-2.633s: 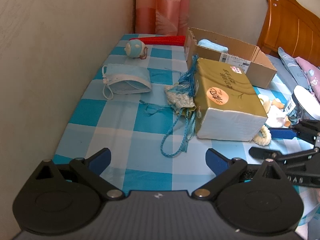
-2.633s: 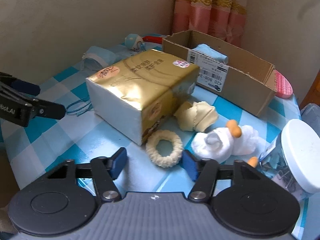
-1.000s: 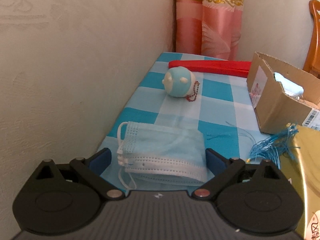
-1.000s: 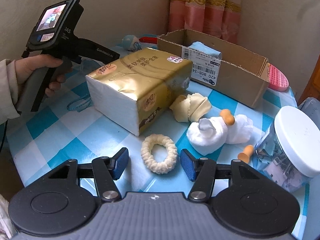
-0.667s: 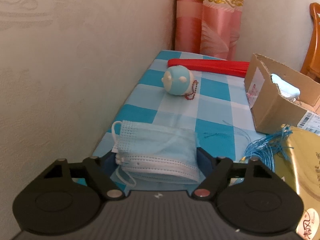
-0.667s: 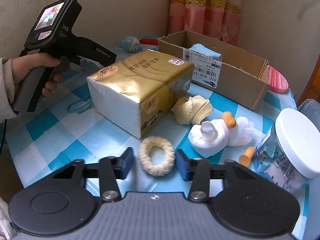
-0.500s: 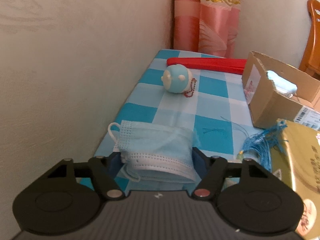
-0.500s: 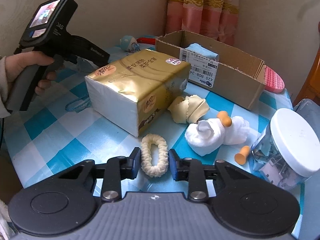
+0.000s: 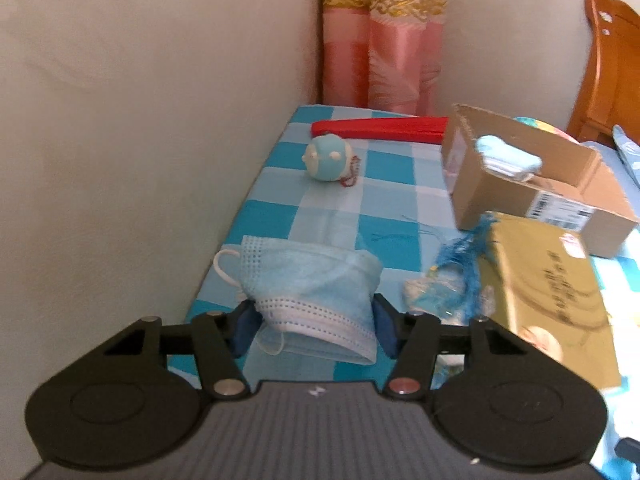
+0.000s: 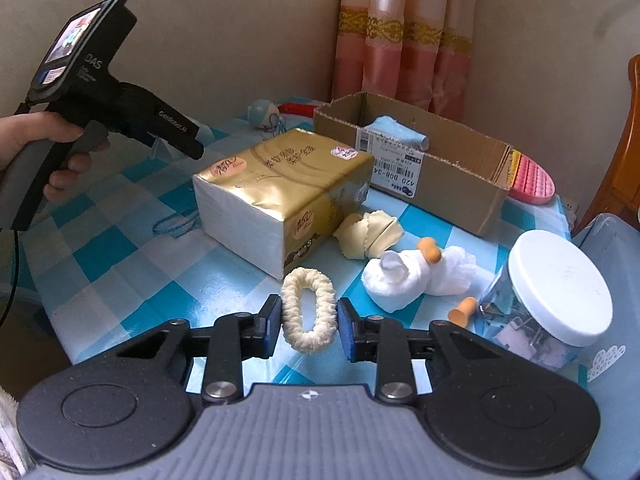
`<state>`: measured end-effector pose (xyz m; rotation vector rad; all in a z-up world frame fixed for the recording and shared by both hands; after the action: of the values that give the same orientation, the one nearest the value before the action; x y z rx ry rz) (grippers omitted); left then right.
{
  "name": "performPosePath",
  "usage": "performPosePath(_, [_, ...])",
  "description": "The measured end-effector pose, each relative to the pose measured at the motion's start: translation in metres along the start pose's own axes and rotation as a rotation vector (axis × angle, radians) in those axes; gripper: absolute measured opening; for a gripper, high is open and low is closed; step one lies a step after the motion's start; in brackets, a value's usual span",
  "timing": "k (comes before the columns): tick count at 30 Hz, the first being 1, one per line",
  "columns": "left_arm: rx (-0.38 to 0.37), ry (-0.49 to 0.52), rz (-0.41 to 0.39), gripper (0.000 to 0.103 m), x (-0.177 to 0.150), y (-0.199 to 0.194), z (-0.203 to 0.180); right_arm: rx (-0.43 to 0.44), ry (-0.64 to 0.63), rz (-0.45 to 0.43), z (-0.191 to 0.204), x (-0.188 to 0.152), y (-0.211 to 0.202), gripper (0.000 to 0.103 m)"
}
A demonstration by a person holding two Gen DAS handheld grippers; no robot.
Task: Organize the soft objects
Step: 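Carry the mask into the box and open the left gripper while the right lifts the cream hair tie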
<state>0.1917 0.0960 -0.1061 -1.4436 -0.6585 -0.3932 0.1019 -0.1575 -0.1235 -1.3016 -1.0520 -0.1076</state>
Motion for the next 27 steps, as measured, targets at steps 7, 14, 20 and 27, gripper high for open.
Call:
performPosePath(7, [-0.046,0.034,-0.022,0.058,0.000,-0.038,-0.014,0.013,0.000,-0.039,-0.003,0.000,-0.017,0.034])
performPosePath(14, [-0.118,0.079,-0.040,0.058,0.012,-0.064,-0.041,0.015,-0.029,-0.078,-0.006,0.003,-0.033,0.034])
performPosePath(20, [-0.186,0.146,-0.059,0.058,0.036,-0.072,-0.078,0.013,-0.025,-0.099,-0.014,0.009,-0.044,0.034])
performPosePath(27, [-0.241,0.243,-0.070,0.058,0.078,-0.060,-0.133,-0.007,-0.029,-0.122,-0.031,0.024,-0.049,0.034])
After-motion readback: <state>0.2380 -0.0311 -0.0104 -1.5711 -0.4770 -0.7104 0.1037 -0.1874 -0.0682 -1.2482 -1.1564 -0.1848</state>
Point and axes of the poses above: each gripper's, at about its wrist camera, not at the fingertips, and y roughly the way its jaws point, z to its left, x to its top, the point moved 8 cm from there along y, roughly the way its jaws point, and after that the axes turned 5 degrees about z, right-handed, at the moved point
